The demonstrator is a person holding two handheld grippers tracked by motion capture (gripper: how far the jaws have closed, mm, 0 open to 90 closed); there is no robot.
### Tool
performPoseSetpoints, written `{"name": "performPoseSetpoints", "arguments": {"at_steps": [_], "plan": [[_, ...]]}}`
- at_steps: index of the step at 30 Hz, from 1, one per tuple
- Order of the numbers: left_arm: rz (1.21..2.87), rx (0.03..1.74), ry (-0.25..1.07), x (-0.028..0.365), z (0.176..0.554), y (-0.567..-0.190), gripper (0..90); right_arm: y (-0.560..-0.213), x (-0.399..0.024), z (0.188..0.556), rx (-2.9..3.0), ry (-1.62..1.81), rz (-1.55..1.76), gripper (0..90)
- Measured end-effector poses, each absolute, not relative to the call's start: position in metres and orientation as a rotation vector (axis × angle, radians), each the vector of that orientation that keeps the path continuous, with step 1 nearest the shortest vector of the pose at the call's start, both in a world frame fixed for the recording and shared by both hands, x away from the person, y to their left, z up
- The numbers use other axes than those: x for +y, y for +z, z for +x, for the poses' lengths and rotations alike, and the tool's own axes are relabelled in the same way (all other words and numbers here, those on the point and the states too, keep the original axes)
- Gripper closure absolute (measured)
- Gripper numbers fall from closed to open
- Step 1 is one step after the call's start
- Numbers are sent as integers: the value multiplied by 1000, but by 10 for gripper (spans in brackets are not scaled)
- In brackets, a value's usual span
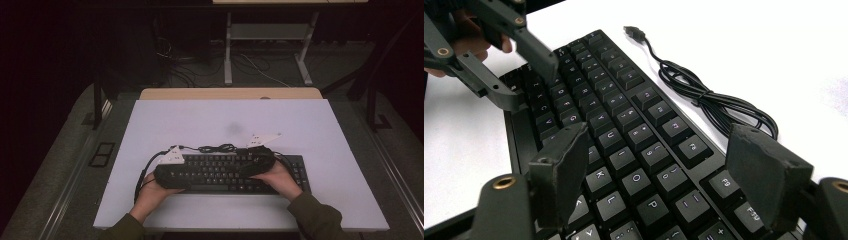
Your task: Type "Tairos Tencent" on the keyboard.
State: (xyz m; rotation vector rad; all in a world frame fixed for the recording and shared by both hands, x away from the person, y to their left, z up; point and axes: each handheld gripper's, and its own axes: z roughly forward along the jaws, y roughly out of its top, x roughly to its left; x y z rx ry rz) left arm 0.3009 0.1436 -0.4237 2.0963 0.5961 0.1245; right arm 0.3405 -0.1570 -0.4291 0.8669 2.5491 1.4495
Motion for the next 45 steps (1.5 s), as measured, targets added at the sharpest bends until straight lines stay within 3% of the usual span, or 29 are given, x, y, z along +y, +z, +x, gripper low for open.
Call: {"name": "performPoseSetpoints", "arguments": {"at_steps": [14, 25, 45], "plan": [[2051, 639, 172, 144, 311, -422, 218, -429, -158, 341, 2549, 1452, 871, 250], [2042, 655, 179, 146, 313, -424, 205, -429, -159, 340, 2555, 1453, 876, 268], [2034, 670, 186, 145, 315, -425, 198, -425, -191, 318, 2661, 1384, 811, 819]]}}
